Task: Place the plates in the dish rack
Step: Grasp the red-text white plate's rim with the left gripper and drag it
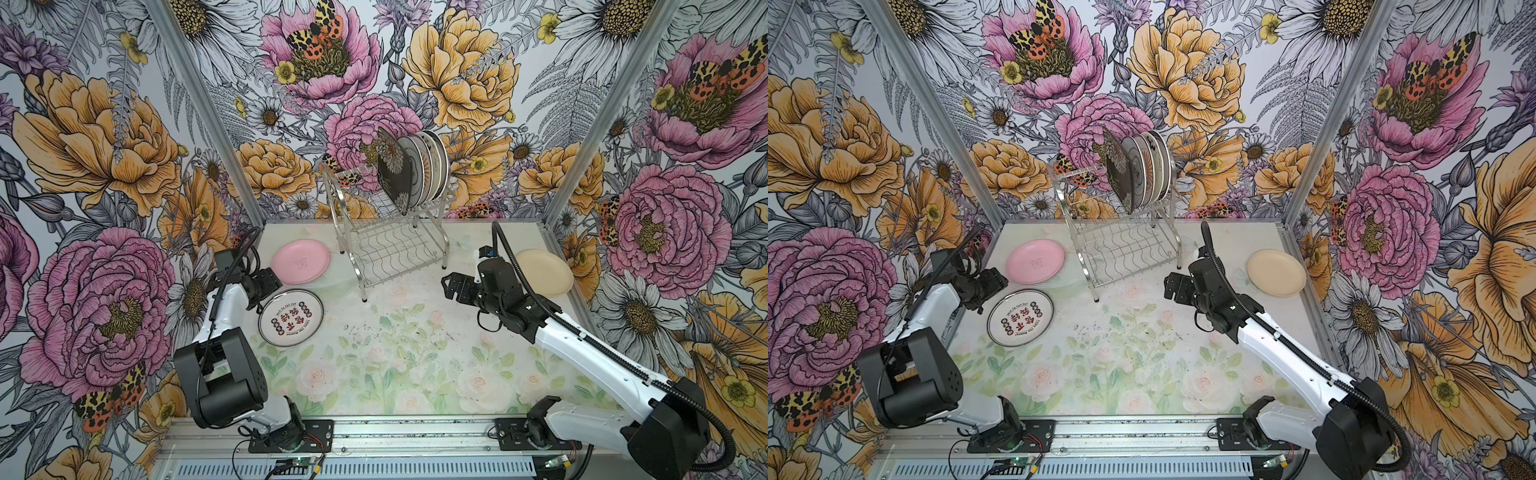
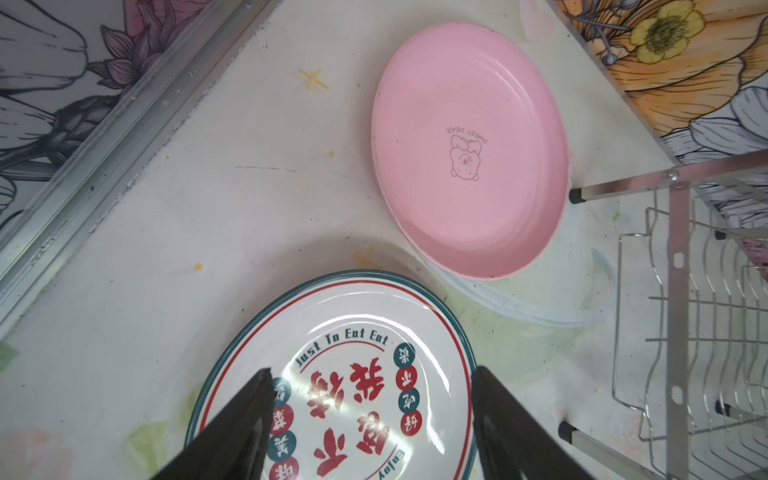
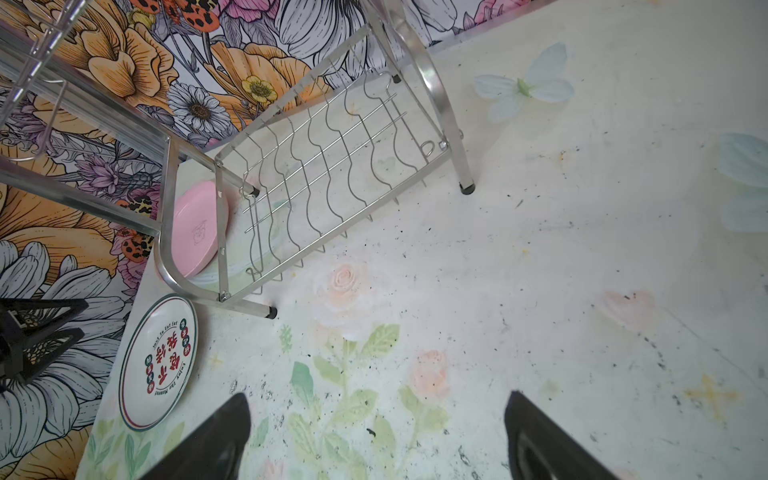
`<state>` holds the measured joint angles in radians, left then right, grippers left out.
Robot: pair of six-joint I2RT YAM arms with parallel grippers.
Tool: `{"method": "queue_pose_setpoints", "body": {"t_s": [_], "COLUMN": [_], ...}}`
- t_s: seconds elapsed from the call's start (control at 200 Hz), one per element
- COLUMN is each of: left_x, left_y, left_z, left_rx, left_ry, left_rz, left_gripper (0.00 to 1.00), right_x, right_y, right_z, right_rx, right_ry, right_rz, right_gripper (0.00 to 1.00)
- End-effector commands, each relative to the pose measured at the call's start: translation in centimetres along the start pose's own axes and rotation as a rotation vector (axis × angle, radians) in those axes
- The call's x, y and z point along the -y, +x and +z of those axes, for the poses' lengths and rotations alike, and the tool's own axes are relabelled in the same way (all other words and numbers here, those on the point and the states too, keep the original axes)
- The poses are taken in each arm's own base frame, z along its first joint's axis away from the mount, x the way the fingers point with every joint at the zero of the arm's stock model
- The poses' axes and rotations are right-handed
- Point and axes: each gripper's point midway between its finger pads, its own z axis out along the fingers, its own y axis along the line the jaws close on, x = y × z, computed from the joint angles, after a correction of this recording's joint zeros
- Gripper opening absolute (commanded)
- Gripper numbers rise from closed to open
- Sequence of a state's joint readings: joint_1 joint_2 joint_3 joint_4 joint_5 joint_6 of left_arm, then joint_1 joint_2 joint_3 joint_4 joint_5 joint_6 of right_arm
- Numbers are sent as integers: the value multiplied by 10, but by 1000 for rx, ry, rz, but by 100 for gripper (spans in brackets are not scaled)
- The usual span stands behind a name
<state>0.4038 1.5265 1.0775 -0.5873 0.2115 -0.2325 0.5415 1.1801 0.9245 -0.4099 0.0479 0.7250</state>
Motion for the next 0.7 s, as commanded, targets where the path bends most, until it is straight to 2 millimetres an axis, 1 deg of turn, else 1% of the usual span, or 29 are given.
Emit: {"method": "queue_pose_setpoints", "body": {"t_s": [0.0,0.095,0.235,0.4,0.455,0.55,0.555,0.565,0.585,0.696], "left_x": [-5,-14,-24,-32,-34,-35,-35,-39,-41,-44], "left_y": [-19,-26,-27,-21,-20,-21,-21,-14,-11,-5], "left_z": [9,21,38,57,61,60,60,69,73,80], "left_rx": [15,-2,-30,-75,-81,-78,-79,-105,-117,-140], "left_ry": [-20,-32,-62,-83,-91,-98,-98,-103,-108,-110], "left_rz": [30,8,6,-5,-4,1,0,-5,-8,-12], "left_gripper": [71,68,65,65,64,64,64,64,64,64], "right_x": [-6,-4,-2,1,1,1,1,1,1,2], "right_y": [3,3,3,2,1,-1,-1,-1,-2,-4], "right_z": [-2,-2,-2,-1,0,1,1,1,1,2], "right_rx": [-26,-35,-40,-46,-47,-49,-49,-48,-48,-49], "right_ry": [-47,-48,-48,-46,-47,-50,-50,-50,-50,-52], "right_rz": [0,1,3,5,6,3,3,3,2,0], "right_gripper": [96,96,97,97,97,97,97,97,97,97]}}
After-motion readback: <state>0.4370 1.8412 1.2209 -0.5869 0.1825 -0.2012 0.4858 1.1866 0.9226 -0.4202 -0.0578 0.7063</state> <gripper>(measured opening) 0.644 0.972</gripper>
